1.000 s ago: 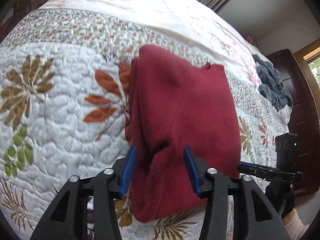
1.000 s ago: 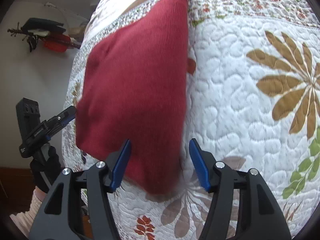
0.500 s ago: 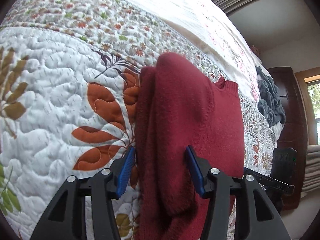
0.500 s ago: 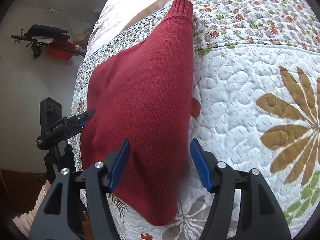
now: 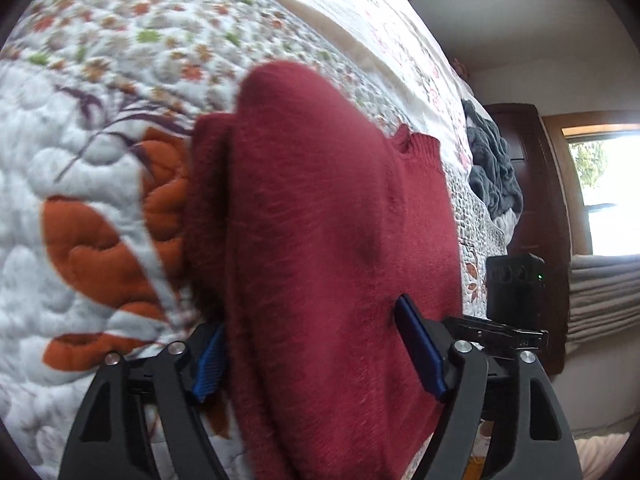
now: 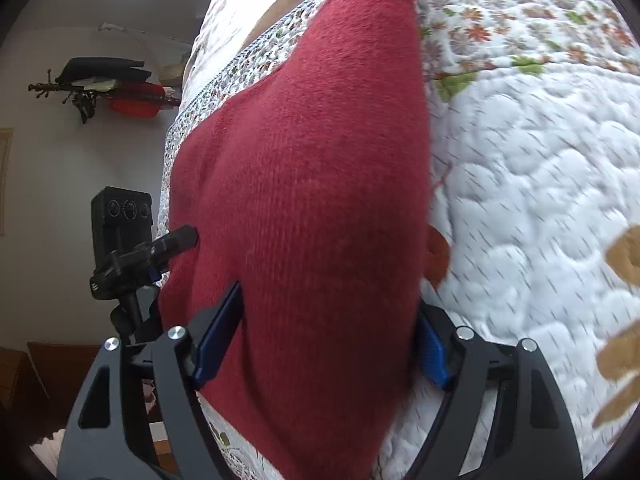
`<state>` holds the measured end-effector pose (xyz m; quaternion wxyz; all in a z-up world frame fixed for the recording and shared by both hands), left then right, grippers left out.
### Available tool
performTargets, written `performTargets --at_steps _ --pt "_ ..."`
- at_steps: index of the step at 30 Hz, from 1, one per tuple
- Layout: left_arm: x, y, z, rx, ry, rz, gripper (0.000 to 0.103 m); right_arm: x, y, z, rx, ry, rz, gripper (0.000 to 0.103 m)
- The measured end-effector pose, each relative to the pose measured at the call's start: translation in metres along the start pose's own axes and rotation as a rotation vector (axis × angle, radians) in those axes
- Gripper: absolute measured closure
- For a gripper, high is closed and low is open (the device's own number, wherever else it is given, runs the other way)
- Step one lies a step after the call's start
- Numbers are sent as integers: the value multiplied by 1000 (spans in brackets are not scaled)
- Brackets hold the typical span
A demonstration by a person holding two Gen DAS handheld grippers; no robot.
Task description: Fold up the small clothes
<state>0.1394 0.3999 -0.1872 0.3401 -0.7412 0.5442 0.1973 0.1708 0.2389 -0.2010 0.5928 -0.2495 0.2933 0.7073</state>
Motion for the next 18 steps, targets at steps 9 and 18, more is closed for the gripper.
performTargets --at_steps 9,18 --pt "2 7 -19 8 12 -23 59 -17 4 9 -49 -19 -30 54" --pt "-6 38 -92 35 88 -93 62 -96 40 4 -66 -91 -44 57"
Point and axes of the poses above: each gripper's, at about its wrist camera, not at the fingertips, and x roughly the way its jaws point, z to its left, y to its underside, the point moved 8 cm from there along x, roughly the way its jaws point, and after that the axes turned 13 degrees about x, right-handed, at the moved point
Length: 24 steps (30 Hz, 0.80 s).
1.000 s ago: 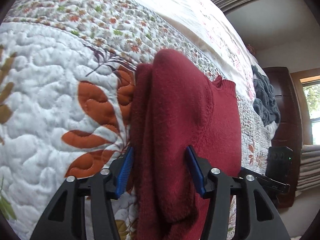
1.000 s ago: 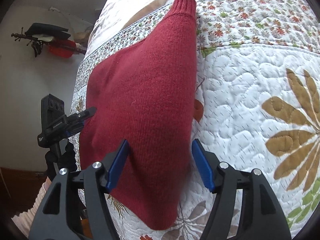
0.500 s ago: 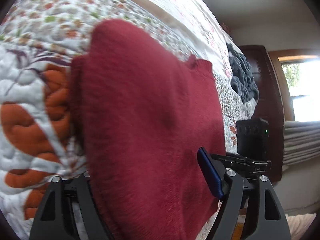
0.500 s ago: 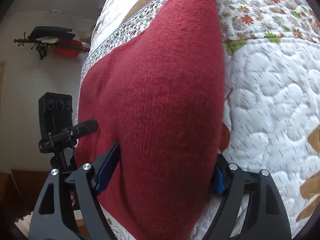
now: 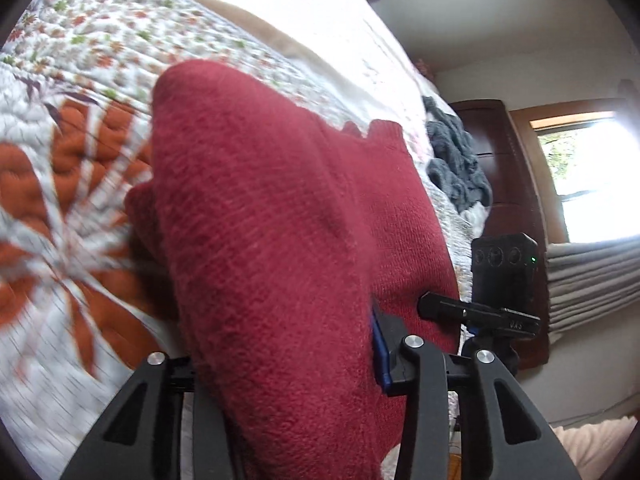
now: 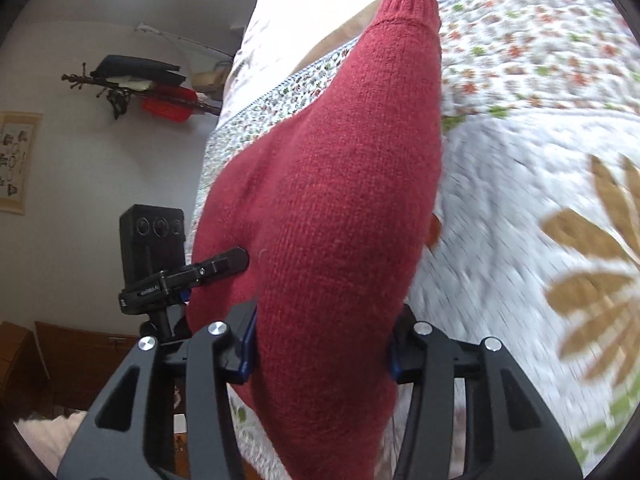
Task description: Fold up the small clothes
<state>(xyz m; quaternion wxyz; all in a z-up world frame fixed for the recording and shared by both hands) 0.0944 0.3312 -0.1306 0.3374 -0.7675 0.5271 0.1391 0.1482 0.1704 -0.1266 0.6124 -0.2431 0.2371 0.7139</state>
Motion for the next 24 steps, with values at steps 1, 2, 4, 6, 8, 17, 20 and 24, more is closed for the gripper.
performTargets --at_steps 1,2,4,6,8,17,20,24 --pt "1 5 -11 1 9 -2 62 -11 6 -3 -1 1 -1 57" --pt "2 12 -23 7 17 -2 62 -24 13 -6 -1 0 -4 57" --pt "6 28 -52 14 35 2 63 -49 26 -13 3 -3 -7 57" --pt "11 43 -76 20 49 10 63 -72 39 -23 12 -1 -14 57" --pt "26 49 -99 31 58 23 63 -97 53 -36 28 6 -18 57" --pt "119 72 -128 74 -23 114 63 -136 74 -118 83 107 -32 57" --pt "141 88 -115 99 -79 150 62 -124 74 -156 105 139 -15 56" --pt "148 96 -107 91 -92 143 54 -114 78 -181 132 108 -15 52"
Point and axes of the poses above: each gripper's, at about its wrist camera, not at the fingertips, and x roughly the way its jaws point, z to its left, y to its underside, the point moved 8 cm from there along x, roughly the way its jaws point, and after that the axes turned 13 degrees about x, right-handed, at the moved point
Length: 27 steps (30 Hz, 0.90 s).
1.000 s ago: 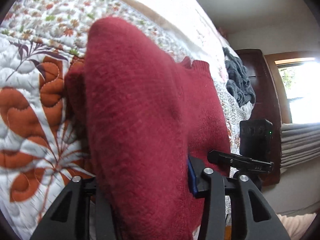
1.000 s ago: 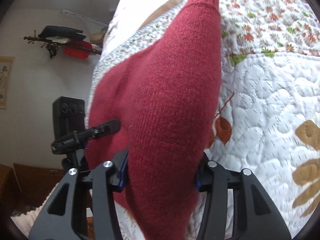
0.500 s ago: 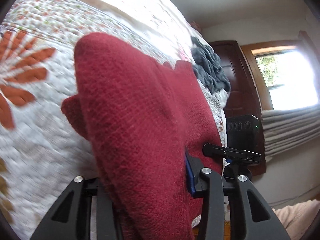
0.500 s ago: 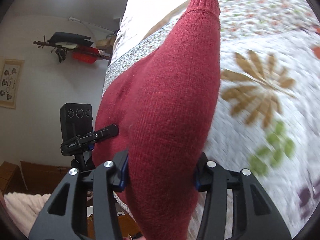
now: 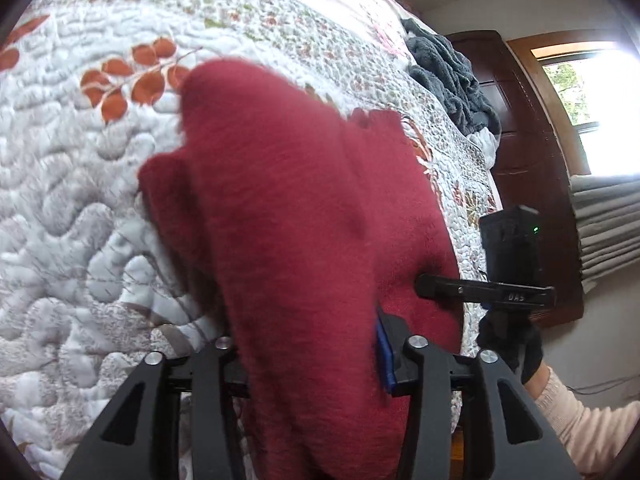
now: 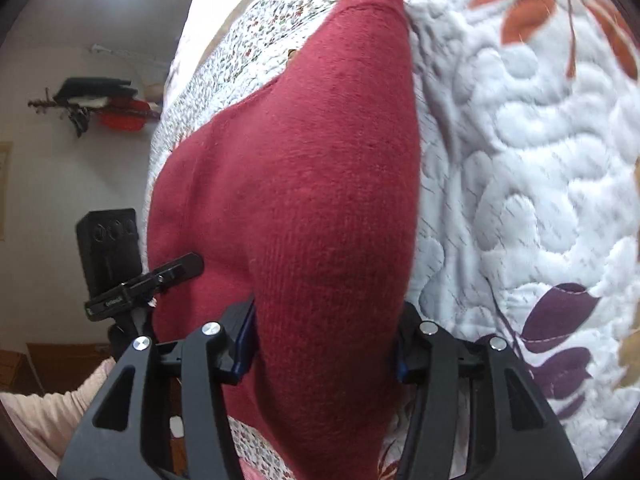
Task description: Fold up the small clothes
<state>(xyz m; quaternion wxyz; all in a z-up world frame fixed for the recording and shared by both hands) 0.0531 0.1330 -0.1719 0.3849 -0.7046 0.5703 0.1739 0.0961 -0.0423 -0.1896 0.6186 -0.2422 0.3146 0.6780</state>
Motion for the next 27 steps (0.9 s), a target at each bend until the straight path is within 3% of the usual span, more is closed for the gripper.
performTargets --at_steps 2,7,10,14,16,19,21,27 --pt "-1 0 0 -8 -31 13 46 -5 5 -3 0 3 -13 47" --pt "-18 12 -17 32 -131 37 44 -21 26 -3 -38 87 -44 34" --pt "-27 31 -28 78 -208 63 37 -28 46 -10 -28 86 -26 33" --pt "-34 53 -41 99 -271 80 36 -31 74 -24 -4 91 8 34" --pt "-35 63 -38 74 -284 83 36 -30 88 -31 -6 108 26 48" --pt "-35 78 -28 42 -329 94 38 -29 102 -36 10 88 41 63" --pt "-33 84 -20 10 -321 92 37 -31 107 -38 9 91 35 70" --pt "-28 97 -6 -10 -319 93 35 -29 112 -58 -16 155 32 76"
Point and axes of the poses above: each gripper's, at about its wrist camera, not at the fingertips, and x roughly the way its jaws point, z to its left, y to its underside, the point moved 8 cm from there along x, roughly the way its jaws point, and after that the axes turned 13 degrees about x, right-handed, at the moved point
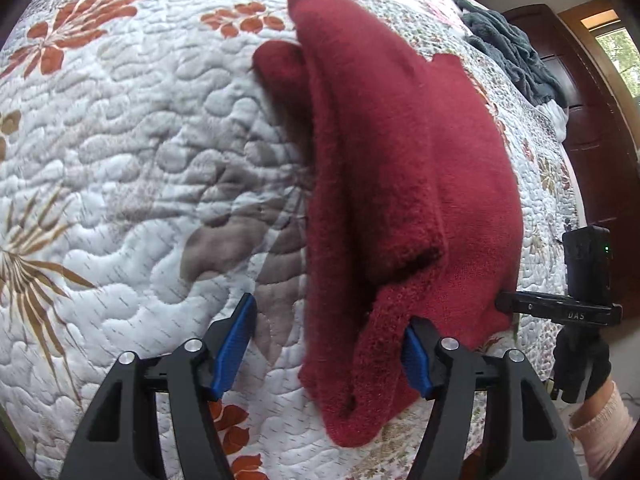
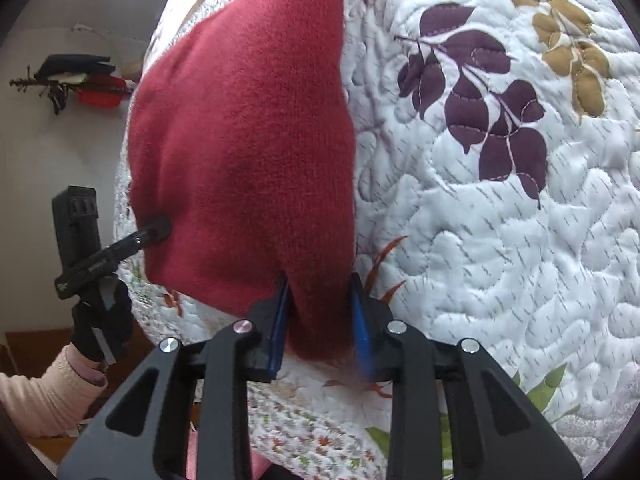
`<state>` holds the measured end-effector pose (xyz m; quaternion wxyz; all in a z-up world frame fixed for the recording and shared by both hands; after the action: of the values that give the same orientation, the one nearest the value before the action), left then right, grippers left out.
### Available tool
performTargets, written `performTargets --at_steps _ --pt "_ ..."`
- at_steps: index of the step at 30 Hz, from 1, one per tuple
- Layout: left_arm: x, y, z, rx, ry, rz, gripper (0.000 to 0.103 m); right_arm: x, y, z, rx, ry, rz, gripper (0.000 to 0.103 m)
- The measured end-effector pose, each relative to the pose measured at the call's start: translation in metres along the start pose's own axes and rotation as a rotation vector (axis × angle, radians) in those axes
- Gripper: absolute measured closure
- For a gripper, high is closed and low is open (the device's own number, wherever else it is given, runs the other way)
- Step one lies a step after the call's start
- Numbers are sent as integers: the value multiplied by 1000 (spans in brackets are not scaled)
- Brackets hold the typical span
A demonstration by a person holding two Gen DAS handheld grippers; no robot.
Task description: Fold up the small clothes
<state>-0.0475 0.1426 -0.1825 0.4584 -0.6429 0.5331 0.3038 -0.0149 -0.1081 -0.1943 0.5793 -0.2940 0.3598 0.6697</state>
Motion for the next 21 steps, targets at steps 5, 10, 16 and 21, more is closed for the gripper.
performTargets --at_steps 5,10,16,21 --pt "-6 -1 -2 -10 -20 7 35 -4 0 14 -31 59 -24 69" --pt "-30 -3 -15 16 -132 -15 36 -27 6 25 -107 208 -133 37" --pt "-52 -3 -22 -32 -233 -35 32 -40 5 37 -151 355 -219 21" --pt "-65 1 -37 -12 -327 -33 31 -46 2 50 -165 445 -263 15"
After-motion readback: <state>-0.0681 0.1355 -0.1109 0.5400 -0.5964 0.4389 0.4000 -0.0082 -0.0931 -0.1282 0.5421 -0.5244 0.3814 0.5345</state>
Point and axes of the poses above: each gripper's, at about its wrist camera, not at the fingertips, and x roughly the way its jaws point, z to its left, y to its underside, the point moved 8 cm from there along x, roughly the way its jaws point, and after that the axes turned 13 degrees about x, right-handed, at the moved point
